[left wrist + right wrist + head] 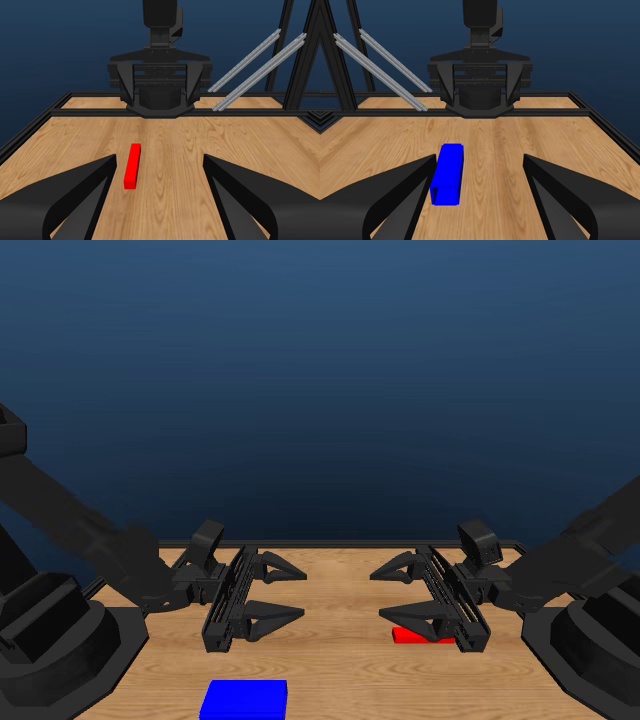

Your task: Insert peg into socket

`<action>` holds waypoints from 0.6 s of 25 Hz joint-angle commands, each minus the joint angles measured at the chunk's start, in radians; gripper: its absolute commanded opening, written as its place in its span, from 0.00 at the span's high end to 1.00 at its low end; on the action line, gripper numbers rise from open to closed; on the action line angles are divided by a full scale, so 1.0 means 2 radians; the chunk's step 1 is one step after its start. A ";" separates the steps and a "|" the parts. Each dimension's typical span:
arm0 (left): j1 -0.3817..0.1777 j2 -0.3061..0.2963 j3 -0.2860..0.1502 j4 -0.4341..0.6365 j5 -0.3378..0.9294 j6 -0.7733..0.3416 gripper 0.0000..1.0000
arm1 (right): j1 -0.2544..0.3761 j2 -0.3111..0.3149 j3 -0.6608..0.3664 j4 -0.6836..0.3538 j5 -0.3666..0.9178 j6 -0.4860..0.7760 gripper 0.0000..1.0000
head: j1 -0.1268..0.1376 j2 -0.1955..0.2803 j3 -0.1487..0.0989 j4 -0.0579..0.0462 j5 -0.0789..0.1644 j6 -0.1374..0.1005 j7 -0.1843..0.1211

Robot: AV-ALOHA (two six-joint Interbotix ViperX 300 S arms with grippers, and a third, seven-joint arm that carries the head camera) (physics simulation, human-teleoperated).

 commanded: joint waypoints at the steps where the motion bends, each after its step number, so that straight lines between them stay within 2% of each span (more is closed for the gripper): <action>1: -0.040 -0.016 -0.003 -0.013 -0.076 -0.039 0.00 | 0.027 -0.019 -0.034 0.038 0.081 -0.003 0.00 | 0.001 0.001 -0.033 0.006 0.094 0.026 0.000; 6: -0.059 -0.022 -0.042 -0.007 -0.037 -0.023 0.00 | 0.059 -0.058 -0.051 0.067 0.139 -0.055 0.00 | -0.015 -0.011 -0.034 0.003 0.093 0.033 0.002; 8: -0.063 -0.018 -0.054 -0.005 -0.028 -0.020 0.00 | 0.058 -0.078 -0.053 0.083 0.153 -0.071 0.00 | -0.022 -0.017 -0.032 0.001 0.096 0.036 0.005; 9: -0.065 -0.017 -0.056 -0.006 -0.026 -0.020 0.00 | 0.067 -0.084 -0.050 0.087 0.161 -0.078 0.00 | -0.025 -0.019 -0.031 0.001 0.097 0.036 0.007; 13: -0.077 -0.026 -0.051 -0.056 0.028 -0.013 0.00 | 0.075 -0.103 -0.043 0.111 0.193 -0.089 0.00 | -0.029 -0.021 -0.029 0.000 0.103 0.040 0.014; 15: -0.093 -0.038 -0.029 -0.098 0.095 -0.001 0.00 | 0.077 -0.104 -0.037 0.117 0.193 -0.086 0.00 | -0.026 -0.016 -0.027 0.002 0.109 0.044 0.022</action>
